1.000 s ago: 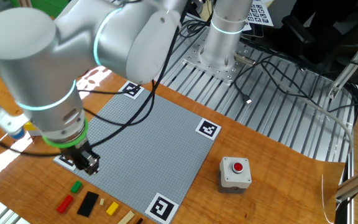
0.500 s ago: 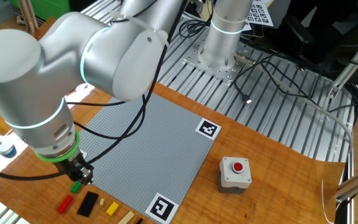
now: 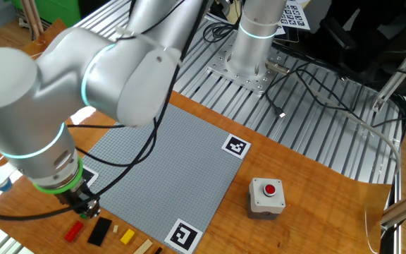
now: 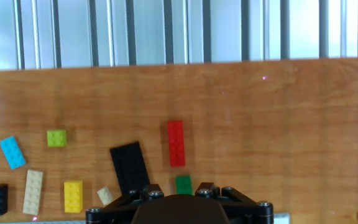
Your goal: Build with small Lego blocks
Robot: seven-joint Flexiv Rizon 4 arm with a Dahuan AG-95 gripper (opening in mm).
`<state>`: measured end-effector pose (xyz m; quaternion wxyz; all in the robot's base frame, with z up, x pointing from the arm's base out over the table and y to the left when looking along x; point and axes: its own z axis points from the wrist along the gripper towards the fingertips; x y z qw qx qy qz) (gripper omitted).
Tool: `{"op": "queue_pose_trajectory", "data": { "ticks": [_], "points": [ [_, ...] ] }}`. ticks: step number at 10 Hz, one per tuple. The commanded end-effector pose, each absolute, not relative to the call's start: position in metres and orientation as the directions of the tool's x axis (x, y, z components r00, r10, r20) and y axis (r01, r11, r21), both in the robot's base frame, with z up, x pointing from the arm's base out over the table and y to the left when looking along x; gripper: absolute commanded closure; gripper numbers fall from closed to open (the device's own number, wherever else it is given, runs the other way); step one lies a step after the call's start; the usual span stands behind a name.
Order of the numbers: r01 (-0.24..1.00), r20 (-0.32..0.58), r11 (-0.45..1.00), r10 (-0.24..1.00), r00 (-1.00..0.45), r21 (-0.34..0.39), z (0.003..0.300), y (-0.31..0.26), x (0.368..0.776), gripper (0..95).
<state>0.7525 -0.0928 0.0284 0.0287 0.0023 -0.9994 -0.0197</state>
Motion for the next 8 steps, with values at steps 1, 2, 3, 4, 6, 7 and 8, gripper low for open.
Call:
{"op": "queue_pose_trajectory", "data": {
  "ticks": [1, 2, 3, 4, 6, 7, 8],
  "points": [
    [-0.012, 0.047, 0.999, -0.013, -0.999, 0.034, 0.025, -0.093, 0.751, 57.0],
    [-0.016, 0.046, 0.999, -0.018, -0.999, 0.034, 0.023, -0.093, 0.752, 57.0],
    [-0.018, 0.044, 0.999, -0.02, -0.999, 0.034, 0.02, -0.093, 0.752, 57.0],
    [-0.021, 0.044, 0.999, -0.022, -0.999, 0.033, 0.018, -0.093, 0.752, 57.0],
    [-0.027, 0.042, 0.999, -0.029, -0.999, 0.033, 0.014, -0.095, 0.751, 57.0],
    [-0.032, 0.042, 0.999, -0.033, -0.999, 0.033, 0.012, -0.097, 0.751, 57.0],
    [-0.036, 0.042, 0.999, -0.037, -0.998, 0.033, 0.009, -0.098, 0.75, 57.0]
  ]
}}
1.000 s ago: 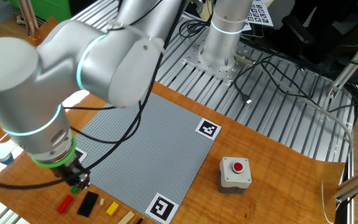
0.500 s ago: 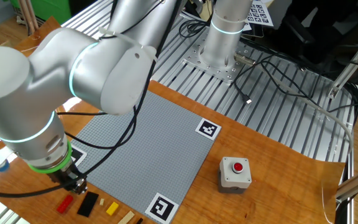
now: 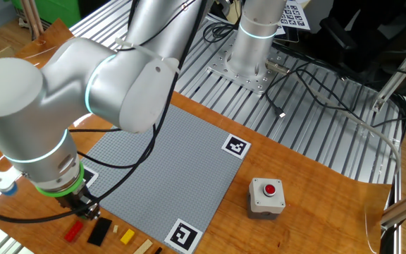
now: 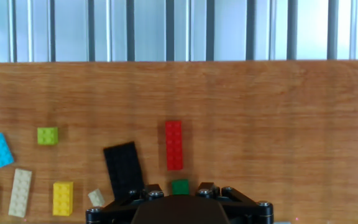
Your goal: Build with small Lego blocks
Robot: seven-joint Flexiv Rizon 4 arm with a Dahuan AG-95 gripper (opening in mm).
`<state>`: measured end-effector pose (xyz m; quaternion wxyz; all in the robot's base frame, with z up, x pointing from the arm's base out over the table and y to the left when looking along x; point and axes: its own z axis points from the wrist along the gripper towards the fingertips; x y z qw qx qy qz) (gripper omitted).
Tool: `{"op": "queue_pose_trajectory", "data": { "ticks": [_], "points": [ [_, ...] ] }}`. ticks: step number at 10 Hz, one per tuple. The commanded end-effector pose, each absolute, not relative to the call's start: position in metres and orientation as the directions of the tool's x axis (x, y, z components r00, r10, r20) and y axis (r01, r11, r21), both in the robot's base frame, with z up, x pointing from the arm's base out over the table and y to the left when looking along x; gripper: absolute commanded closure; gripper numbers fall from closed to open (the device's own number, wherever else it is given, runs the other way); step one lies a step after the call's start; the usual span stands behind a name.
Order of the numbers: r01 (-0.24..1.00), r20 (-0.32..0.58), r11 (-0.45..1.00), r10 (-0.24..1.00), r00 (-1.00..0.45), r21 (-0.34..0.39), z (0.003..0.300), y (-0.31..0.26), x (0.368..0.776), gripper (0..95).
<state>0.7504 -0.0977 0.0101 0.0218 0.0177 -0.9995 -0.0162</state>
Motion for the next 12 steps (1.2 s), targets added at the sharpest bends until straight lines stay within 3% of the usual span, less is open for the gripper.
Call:
{"op": "queue_pose_trajectory", "data": {
  "ticks": [1, 4, 5, 6, 7, 12],
  "points": [
    [-0.037, 0.044, 0.999, -0.038, -0.998, 0.034, 0.0079, -0.0991, 0.7501, 57.0],
    [-0.038, 0.048, 0.999, -0.039, -0.998, 0.035, 0.0054, -0.0989, 0.749, 57.0],
    [-0.04, 0.048, 0.999, -0.042, -0.998, 0.035, 0.0049, -0.0986, 0.7482, 76.0],
    [-0.044, 0.046, 0.998, -0.045, -0.998, 0.034, 0.0042, -0.0981, 0.7472, 76.0],
    [-0.049, 0.046, 0.998, -0.051, -0.998, 0.034, 0.0039, -0.098, 0.7466, 95.0],
    [-0.053, 0.047, 0.998, -0.055, -0.997, 0.03, 0.0041, -0.0973, 0.7446, 95.0]
  ]
}}
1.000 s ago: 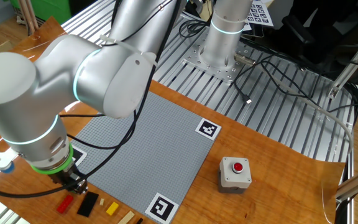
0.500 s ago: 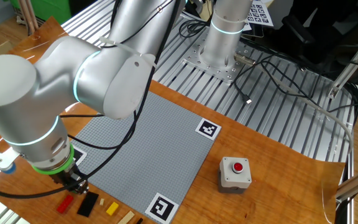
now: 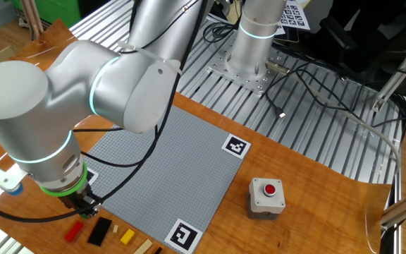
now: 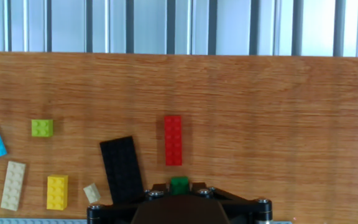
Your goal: Build with small Lego blocks
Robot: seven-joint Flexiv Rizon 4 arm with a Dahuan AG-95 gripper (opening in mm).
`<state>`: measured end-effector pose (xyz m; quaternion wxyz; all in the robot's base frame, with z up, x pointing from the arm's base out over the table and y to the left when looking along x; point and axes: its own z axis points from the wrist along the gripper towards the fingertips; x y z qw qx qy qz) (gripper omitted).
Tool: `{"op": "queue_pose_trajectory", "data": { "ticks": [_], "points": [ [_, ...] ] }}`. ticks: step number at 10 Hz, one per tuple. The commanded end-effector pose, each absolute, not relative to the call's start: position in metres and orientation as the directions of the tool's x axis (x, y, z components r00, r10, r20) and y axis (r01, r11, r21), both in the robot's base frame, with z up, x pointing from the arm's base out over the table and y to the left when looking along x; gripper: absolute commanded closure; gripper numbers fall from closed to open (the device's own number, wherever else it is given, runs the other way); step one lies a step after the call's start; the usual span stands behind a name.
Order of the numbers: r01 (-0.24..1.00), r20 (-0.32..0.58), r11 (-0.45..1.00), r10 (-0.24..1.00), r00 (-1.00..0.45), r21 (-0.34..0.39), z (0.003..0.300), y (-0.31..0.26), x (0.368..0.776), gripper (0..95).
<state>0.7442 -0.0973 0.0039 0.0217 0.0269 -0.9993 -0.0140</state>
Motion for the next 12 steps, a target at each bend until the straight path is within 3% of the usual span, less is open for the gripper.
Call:
{"op": "queue_pose_trajectory", "data": {
  "ticks": [1, 6, 12],
  "points": [
    [-0.052, 0.049, 0.998, -0.054, -0.997, 0.031, 0.005, -0.097, 0.744, 95.0],
    [0.008, 0.049, 0.999, 0.006, -0.999, 0.04, 0.024, -0.089, 0.713, 95.0],
    [0.079, 0.034, 0.996, 0.078, -0.996, 0.045, 0.022, -0.079, 0.649, 95.0]
  ]
}}
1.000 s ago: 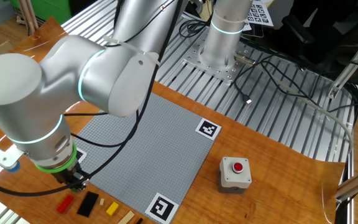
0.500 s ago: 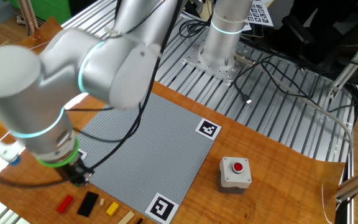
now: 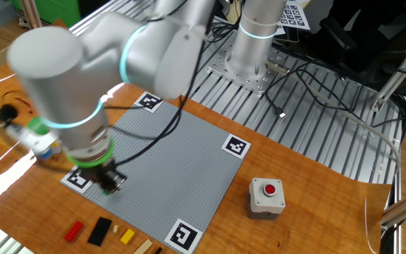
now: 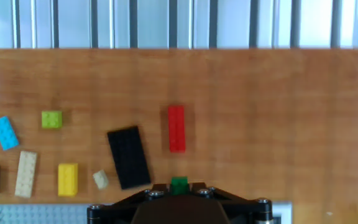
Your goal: Build with small Lego blocks
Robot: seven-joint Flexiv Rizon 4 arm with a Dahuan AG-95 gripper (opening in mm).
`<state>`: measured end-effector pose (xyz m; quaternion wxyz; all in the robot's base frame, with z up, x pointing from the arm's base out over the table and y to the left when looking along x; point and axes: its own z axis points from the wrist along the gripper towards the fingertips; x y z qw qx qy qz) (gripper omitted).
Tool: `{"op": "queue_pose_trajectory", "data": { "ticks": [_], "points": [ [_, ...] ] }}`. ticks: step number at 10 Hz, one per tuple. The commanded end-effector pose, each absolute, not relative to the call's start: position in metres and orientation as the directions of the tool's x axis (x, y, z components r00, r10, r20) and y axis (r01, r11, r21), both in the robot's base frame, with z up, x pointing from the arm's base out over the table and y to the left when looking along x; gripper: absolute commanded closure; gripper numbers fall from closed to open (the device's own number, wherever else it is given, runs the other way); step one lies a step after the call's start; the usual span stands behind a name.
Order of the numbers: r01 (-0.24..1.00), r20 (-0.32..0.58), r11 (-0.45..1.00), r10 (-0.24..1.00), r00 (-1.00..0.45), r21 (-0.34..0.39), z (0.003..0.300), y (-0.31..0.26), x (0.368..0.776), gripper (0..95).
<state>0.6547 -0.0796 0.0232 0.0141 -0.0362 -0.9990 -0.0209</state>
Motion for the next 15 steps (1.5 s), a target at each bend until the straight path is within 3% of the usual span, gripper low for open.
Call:
{"op": "queue_pose_trajectory", "data": {
  "ticks": [1, 15],
  "points": [
    [0.087, 0.033, 0.995, 0.085, -0.996, 0.048, 0.021, -0.079, 0.64, 95.0],
    [0.109, 0.004, 0.993, 0.109, -0.994, 0.043, 0.008, -0.071, 0.635, 95.0]
  ]
}}
